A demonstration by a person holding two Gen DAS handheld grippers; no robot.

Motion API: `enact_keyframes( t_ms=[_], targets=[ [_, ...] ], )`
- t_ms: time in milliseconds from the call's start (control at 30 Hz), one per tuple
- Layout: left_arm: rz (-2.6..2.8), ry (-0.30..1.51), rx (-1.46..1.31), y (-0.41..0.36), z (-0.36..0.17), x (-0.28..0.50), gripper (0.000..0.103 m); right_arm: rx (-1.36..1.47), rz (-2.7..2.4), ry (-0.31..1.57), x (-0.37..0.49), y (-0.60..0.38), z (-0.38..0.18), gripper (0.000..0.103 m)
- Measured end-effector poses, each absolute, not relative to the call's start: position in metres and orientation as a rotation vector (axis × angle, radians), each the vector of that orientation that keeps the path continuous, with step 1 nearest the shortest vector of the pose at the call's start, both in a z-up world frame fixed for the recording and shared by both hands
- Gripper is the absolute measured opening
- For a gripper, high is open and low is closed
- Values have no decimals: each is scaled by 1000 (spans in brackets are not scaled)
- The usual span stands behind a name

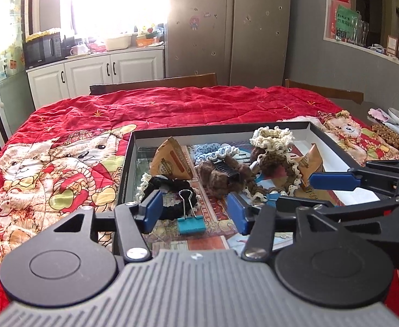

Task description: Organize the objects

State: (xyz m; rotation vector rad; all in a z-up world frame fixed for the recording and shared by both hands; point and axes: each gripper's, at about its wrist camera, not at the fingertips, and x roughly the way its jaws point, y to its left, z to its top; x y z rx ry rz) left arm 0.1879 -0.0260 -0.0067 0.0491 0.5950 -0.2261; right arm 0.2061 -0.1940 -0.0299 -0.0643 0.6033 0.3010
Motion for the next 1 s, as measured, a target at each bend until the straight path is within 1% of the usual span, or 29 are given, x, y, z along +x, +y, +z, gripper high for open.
enact_keyframes(
  t_ms=[167, 300, 400, 533, 700, 800, 867, 1000],
  targets=[
    [-223, 587, 39, -24, -2, 180, 70, -62, 298, 584, 197, -196, -22, 54],
    [-221, 578, 34, -23, 2, 173, 71, -53, 296, 572, 189, -199, -17, 54],
    [-220, 569, 25, -21, 5, 166, 74, -60, 285, 563, 184, -199, -14, 55],
    [-218, 554, 16, -19, 11, 157, 79, -70, 273, 551, 174, -201, -11, 58],
    [-216, 540, 4, -15, 17, 143, 80, -78, 271, 540, 160, -203, -4, 59],
    [-209, 537, 3, -12, 21, 134, 82, -84, 261, 532, 149, -204, 0, 60],
    [-200, 526, 4, -9, 23, 126, 86, -82, 252, 522, 142, -206, 3, 61],
    [-191, 514, 18, -7, 28, 111, 87, -77, 235, 515, 127, -208, 7, 61]
  ],
)
